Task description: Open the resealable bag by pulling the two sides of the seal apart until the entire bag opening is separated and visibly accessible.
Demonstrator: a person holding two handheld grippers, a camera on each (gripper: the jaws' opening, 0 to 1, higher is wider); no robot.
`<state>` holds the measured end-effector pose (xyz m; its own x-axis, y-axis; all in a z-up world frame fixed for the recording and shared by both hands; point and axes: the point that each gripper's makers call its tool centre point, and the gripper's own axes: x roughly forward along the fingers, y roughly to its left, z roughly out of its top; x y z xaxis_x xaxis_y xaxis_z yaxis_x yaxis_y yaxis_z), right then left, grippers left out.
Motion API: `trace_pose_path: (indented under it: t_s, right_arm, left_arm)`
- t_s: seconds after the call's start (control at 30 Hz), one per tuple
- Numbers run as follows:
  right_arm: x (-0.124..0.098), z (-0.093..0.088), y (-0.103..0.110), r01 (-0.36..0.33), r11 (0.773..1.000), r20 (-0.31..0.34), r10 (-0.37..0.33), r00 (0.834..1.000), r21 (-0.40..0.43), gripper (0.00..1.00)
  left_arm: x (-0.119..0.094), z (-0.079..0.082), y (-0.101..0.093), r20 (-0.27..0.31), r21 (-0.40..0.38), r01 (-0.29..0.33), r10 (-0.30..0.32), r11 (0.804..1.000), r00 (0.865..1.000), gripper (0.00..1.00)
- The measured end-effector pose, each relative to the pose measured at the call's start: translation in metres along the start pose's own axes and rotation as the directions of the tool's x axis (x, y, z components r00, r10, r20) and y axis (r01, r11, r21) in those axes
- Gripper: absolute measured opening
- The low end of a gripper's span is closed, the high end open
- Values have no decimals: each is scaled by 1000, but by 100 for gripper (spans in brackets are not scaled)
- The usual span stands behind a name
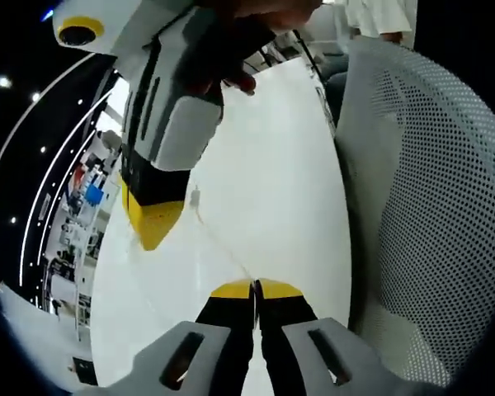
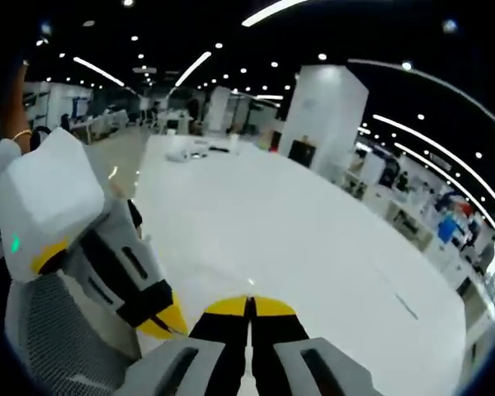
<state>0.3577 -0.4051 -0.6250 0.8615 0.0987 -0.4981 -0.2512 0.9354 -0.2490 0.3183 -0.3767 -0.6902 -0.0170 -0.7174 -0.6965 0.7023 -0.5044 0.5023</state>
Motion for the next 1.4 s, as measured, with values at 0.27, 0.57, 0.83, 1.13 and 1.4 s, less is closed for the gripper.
trace_pose_path:
  t_s: [0.27, 0.57, 0.83, 1.13, 1.4]
  right_arm:
    - [-12, 31, -26, 99, 995, 83, -98, 992, -13, 0]
    - [-27, 61, -54, 198, 979, 149, -189, 971, -51, 0]
    - [-30, 51, -56, 215, 976, 139, -209, 968, -30, 0]
    - [-27, 15, -29, 169, 985, 69, -171, 983, 34, 0]
    - [-23, -20, 0, 130, 989, 3, -130, 991, 76, 0]
  left_arm:
    - [-3, 6, 24, 26, -21, -50, 51, 999, 998, 0]
    - [-6, 20, 62, 64, -30, -121, 122, 992, 990, 0]
    - [1, 22, 57, 81, -21, -95, 97, 995, 992, 0]
    - [6, 17, 10, 99, -1, 32, -32, 999, 995, 0]
    - [6, 3, -26, 78, 32, 134, -136, 990, 988, 0]
